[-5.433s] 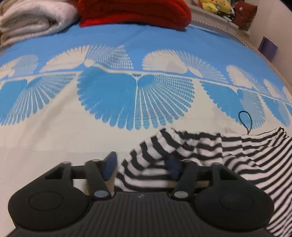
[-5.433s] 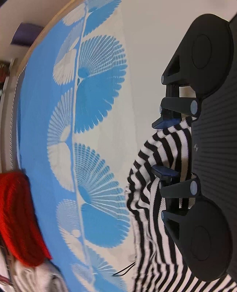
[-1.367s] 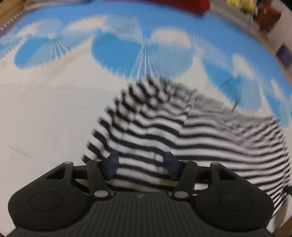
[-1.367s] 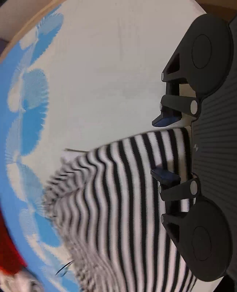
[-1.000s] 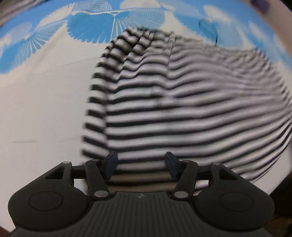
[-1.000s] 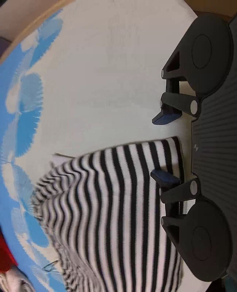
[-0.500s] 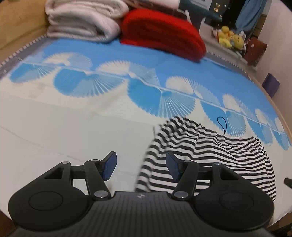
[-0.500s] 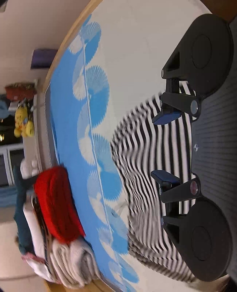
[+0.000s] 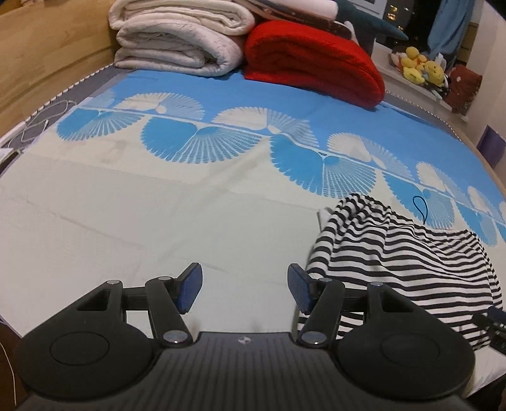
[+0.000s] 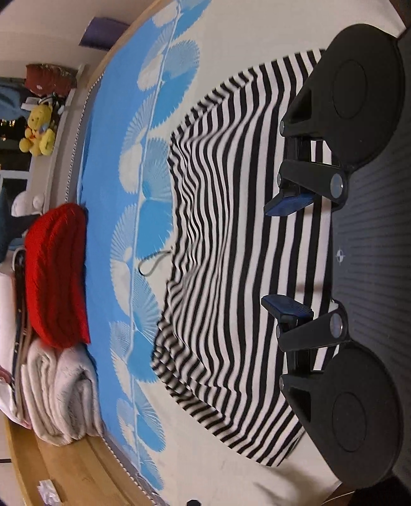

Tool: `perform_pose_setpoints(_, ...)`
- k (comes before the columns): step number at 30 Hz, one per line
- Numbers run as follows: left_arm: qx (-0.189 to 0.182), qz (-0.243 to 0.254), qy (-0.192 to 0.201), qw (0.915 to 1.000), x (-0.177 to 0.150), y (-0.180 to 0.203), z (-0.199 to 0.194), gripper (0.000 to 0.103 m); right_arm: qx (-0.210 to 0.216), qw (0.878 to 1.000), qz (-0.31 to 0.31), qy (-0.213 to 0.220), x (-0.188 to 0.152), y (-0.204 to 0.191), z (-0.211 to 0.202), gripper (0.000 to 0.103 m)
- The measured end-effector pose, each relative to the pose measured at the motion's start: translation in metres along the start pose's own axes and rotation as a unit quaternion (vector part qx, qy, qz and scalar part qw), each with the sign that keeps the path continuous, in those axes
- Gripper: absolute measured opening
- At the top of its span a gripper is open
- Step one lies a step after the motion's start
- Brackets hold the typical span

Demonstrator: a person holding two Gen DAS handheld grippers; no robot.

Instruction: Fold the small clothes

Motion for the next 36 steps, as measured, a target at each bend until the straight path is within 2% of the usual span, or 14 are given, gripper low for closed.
perform_pose_setpoints(6, 0.001, -0.009, 0.002, 1.0000, -0.004, -0.022, -0.004, 0.065, -0.007, 0.999, -0.024, -0.020, -0.010, -0.020, 0.016, 0.055)
perform_pose_setpoints(7, 0.001, -0.012, 0.002, 0.9999, -0.005, -0.026, -0.005, 0.065, -0.004, 0.999, -0.027, -0.027, -0.012, -0.024, 0.020, 0.050)
perform_pose_setpoints(9, 0.002, -0.020, 0.003, 0.9998, -0.007, -0.035, -0.006, 0.065, 0.013, 0.998, -0.040, -0.041, -0.015, -0.037, 0.023, 0.019)
perform_pose_setpoints(11, 0.004, -0.029, 0.002, 0.9996, -0.009, -0.045, -0.007, 0.065, 0.029, 0.997, -0.054, -0.044, -0.016, -0.055, 0.024, 0.014)
perform_pose_setpoints(17, 0.004, -0.062, -0.006, 0.9980, -0.016, -0.072, -0.007, 0.065, 0.092, 0.990, -0.094, -0.045, -0.017, -0.127, 0.026, 0.017)
perform_pose_setpoints(22, 0.006, -0.061, -0.014, 0.9980, -0.021, -0.080, -0.005, 0.065, 0.155, 0.971, -0.171, -0.058, -0.028, -0.197, 0.031, 0.032)
perform_pose_setpoints(24, 0.010, -0.056, -0.017, 0.9983, -0.023, -0.082, -0.004, 0.065, 0.176, 0.959, -0.211, -0.071, -0.038, -0.220, 0.036, 0.045)
perform_pose_setpoints(26, 0.010, -0.054, -0.017, 0.9983, -0.024, -0.085, -0.003, 0.065, 0.174, 0.946, -0.263, -0.079, -0.053, -0.239, 0.044, 0.050)
perform_pose_setpoints(29, 0.008, -0.061, -0.016, 0.9980, -0.023, -0.089, -0.002, 0.065, 0.139, 0.929, -0.334, -0.082, -0.072, -0.251, 0.060, 0.061)
perform_pose_setpoints(31, 0.006, -0.065, -0.015, 0.9977, -0.021, -0.090, 0.000, 0.065, 0.101, 0.921, -0.369, -0.076, -0.079, -0.252, 0.074, 0.061)
perform_pose_setpoints(34, 0.004, -0.063, -0.015, 0.9979, -0.018, -0.089, 0.003, 0.065, 0.111, 0.931, -0.336, -0.087, -0.069, -0.250, 0.083, 0.059)
perform_pose_setpoints(36, 0.004, -0.061, -0.016, 0.9980, -0.017, -0.088, 0.005, 0.065, 0.109, 0.934, -0.329, -0.090, -0.063, -0.248, 0.086, 0.036)
Point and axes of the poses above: each gripper's, at about its wrist camera, not at the fingertips, and z roughly the way its jaws point, y to its right, x to its top, the point moved 5 cm from there along z, roughly the way its jaws point, and after that the axes turned 11 degrees about z, right-handed, at the moved point
